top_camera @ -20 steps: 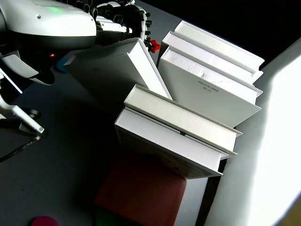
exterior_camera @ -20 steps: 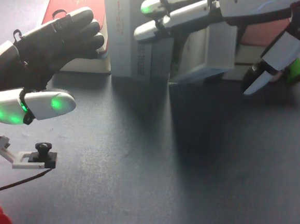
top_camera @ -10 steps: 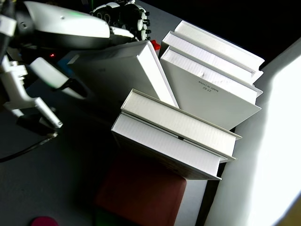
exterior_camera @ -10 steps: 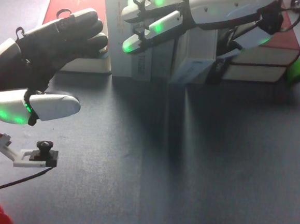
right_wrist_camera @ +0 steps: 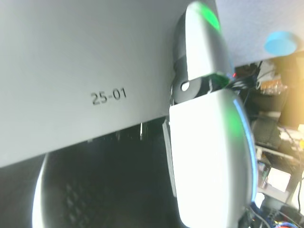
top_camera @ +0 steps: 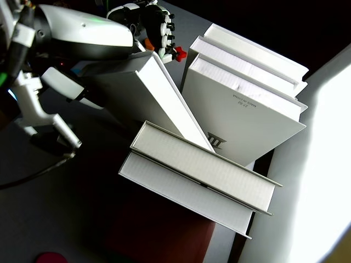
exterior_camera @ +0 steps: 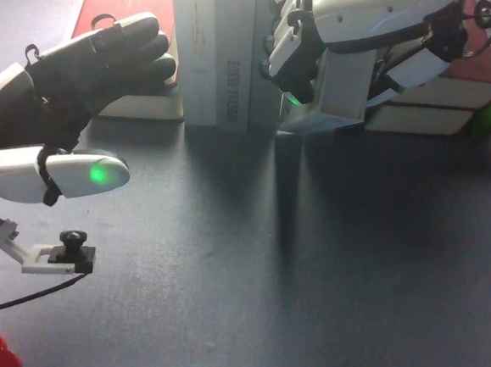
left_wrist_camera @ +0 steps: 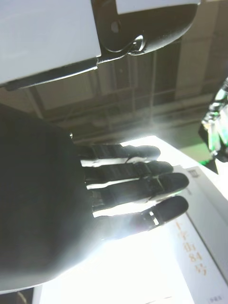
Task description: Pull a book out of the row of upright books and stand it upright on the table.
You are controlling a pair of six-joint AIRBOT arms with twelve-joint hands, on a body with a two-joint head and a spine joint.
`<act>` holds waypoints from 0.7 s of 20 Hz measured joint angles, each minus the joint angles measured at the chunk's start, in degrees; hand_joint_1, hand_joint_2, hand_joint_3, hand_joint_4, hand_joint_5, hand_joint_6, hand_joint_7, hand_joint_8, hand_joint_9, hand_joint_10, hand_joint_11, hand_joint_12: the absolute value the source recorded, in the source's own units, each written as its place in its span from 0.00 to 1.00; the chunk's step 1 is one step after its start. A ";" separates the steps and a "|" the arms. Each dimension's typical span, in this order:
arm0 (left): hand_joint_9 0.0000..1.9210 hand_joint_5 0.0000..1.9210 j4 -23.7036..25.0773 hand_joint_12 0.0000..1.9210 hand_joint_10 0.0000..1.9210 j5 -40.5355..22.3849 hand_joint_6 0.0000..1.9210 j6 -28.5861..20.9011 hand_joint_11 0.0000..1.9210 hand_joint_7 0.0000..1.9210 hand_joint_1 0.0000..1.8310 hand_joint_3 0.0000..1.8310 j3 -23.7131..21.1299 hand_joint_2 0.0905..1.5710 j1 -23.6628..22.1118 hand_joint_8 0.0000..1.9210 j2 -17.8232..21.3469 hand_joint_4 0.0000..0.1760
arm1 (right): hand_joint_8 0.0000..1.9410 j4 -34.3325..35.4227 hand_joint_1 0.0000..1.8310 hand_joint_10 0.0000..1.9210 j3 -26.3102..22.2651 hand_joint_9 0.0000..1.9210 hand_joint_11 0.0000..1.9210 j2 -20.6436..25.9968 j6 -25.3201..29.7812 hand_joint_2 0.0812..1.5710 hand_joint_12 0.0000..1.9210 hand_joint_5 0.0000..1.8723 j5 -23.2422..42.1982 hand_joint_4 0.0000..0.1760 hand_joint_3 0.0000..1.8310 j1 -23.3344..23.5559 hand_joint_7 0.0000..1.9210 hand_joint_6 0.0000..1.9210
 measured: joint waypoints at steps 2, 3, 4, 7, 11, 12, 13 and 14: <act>0.26 0.22 0.24 0.60 0.00 0.04 0.00 0.02 0.00 0.21 0.61 0.00 0.00 0.49 0.00 0.00 0.00 0.17 | 0.67 1.68 0.72 0.79 0.00 0.40 0.32 0.26 -0.26 0.77 0.88 0.39 0.13 0.00 0.00 -0.04 0.36 0.71; 0.26 0.22 0.26 0.60 0.00 0.02 0.00 0.00 0.00 0.21 0.61 0.00 0.00 0.49 0.00 0.00 -0.07 0.17 | 0.67 2.93 0.72 0.79 0.02 0.40 0.32 0.66 -0.33 0.77 0.88 0.39 0.52 0.00 0.00 -0.04 0.36 0.71; 0.26 0.22 0.15 0.60 0.00 0.02 0.00 0.02 0.00 0.23 0.61 0.00 0.00 0.49 0.00 0.01 -0.22 0.16 | 0.70 4.70 0.72 0.79 0.31 0.41 0.35 1.29 -0.66 0.78 0.85 0.35 1.46 0.00 0.00 -0.04 0.36 0.74; 0.26 0.22 0.39 0.61 0.00 0.04 0.00 0.02 0.00 0.25 0.60 0.00 -0.37 0.48 0.02 0.01 -0.35 0.14 | 0.78 15.47 0.66 0.86 -0.07 0.43 0.42 3.91 -1.11 0.78 1.00 0.38 4.92 0.00 0.00 -0.04 0.43 0.61; 0.27 0.22 0.11 0.65 0.00 0.07 0.00 0.00 0.01 0.23 0.59 0.00 -0.83 0.47 0.17 0.00 -0.28 0.04 | 0.54 26.53 0.74 0.63 -3.96 0.51 0.36 9.14 -3.45 0.72 0.73 0.44 9.35 0.00 0.00 -0.04 0.43 0.61; 0.28 0.23 0.33 0.65 0.01 0.04 0.00 0.02 0.02 0.24 0.59 0.00 -0.83 0.48 0.20 0.01 -0.28 0.06 | 0.54 29.09 0.75 0.63 -4.87 0.51 0.36 10.62 -4.61 0.72 0.73 0.44 9.97 0.00 0.00 -0.04 0.43 0.62; 0.28 0.23 0.09 0.64 0.01 0.07 0.00 0.02 0.02 0.24 0.59 0.00 -0.83 0.48 0.20 0.00 -0.26 0.08 | 0.56 32.37 0.75 0.63 -5.88 0.51 0.37 12.20 -5.97 0.72 0.73 0.45 10.47 0.00 0.00 -0.07 0.43 0.58; 0.28 0.23 -0.39 0.64 0.00 0.15 0.00 0.07 0.02 0.24 0.59 0.00 -1.16 0.48 0.33 0.00 -0.09 0.08 | 0.56 35.32 0.75 0.63 -6.43 0.51 0.37 13.07 -7.39 0.71 0.72 0.45 10.75 0.00 0.00 -0.48 0.43 0.57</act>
